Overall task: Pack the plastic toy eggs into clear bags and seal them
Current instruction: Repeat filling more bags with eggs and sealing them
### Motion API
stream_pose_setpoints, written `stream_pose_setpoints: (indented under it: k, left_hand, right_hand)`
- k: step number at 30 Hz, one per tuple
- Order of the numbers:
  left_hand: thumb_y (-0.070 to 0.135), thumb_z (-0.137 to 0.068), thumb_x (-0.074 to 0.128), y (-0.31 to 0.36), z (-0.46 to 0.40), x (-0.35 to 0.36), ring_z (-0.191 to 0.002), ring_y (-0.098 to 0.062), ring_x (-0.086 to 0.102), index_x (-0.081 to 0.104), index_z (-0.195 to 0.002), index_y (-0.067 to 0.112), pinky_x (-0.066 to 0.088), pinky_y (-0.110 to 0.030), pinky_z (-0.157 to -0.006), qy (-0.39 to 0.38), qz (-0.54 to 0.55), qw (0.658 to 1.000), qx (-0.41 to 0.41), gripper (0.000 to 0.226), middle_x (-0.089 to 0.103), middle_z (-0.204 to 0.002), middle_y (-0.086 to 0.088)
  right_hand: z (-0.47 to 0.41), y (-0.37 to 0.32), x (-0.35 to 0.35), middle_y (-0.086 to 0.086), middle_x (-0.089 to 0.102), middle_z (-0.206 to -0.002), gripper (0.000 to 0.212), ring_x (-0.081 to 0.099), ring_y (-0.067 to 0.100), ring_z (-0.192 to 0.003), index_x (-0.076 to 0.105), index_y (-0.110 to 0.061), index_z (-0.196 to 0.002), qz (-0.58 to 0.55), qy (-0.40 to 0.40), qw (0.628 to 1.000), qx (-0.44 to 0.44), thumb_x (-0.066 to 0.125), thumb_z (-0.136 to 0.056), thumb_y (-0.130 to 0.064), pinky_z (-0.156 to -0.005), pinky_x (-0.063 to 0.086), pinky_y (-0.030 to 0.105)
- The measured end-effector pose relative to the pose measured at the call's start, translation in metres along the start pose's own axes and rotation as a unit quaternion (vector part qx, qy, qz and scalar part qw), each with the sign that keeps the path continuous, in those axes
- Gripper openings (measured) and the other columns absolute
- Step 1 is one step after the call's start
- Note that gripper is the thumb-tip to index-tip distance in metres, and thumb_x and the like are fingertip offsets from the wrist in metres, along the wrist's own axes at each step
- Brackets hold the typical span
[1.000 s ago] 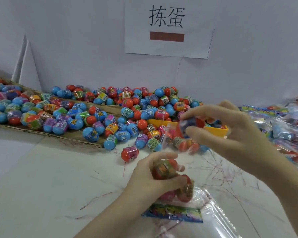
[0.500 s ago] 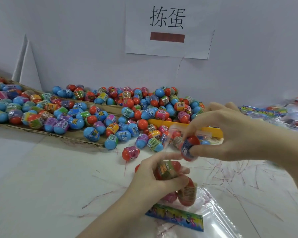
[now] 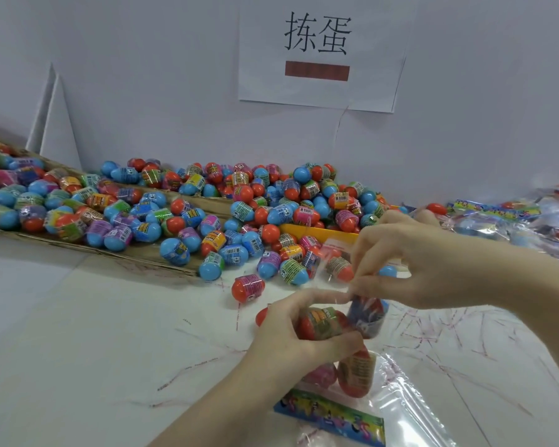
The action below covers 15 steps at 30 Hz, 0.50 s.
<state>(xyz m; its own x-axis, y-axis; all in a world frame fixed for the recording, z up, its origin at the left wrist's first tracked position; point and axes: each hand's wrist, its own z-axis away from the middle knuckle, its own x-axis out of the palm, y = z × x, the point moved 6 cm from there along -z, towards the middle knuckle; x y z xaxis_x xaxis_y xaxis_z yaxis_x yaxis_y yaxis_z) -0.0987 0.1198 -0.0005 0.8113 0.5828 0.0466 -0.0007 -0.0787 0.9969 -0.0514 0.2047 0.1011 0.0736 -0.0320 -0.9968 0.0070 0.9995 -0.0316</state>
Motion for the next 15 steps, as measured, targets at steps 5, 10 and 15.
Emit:
stream_pose_setpoints:
  k: [5, 10, 15]
  left_hand:
    - [0.012, -0.066, 0.078, -0.003, 0.0, 0.0, -0.08, -0.01, 0.07, 0.065, -0.095, 0.03, 0.053, -0.018, -0.061, 0.001, 0.003, 1.0, -0.023, 0.037, 0.074, -0.089, 0.001]
    - [0.019, -0.06, 0.084, -0.004, 0.0, 0.003, -0.088, -0.01, 0.069, 0.067, -0.092, 0.036, 0.056, -0.023, -0.076, -0.034, -0.019, 0.999, -0.029, 0.04, 0.073, -0.094, 0.002]
    - [0.056, -0.049, 0.068, 0.004, 0.002, 0.004, -0.085, -0.005, 0.068, 0.064, -0.097, 0.034, 0.054, -0.019, -0.072, -0.035, 0.0, 0.999, 0.021, 0.053, 0.072, -0.096, 0.011]
  right_hand:
    - [0.009, 0.009, -0.02, -0.019, 0.055, -0.09, 0.03, 0.045, 0.009, -0.097, 0.06, -0.045, -0.08, -0.171, 0.248, 0.953, 0.014, 0.054, -0.056, -0.062, -0.095, 0.034, 0.044]
    - [0.0, 0.007, -0.005, -0.016, 0.065, -0.087, 0.032, 0.062, 0.004, -0.081, 0.056, -0.043, -0.091, -0.278, 0.179, 0.943, 0.023, 0.071, -0.064, -0.037, -0.075, 0.055, 0.027]
    - [0.001, 0.008, -0.005, -0.007, 0.07, -0.07, 0.015, 0.063, 0.0, -0.068, 0.07, -0.025, -0.079, -0.305, 0.229, 0.924, 0.016, 0.076, -0.069, -0.015, -0.072, 0.05, 0.014]
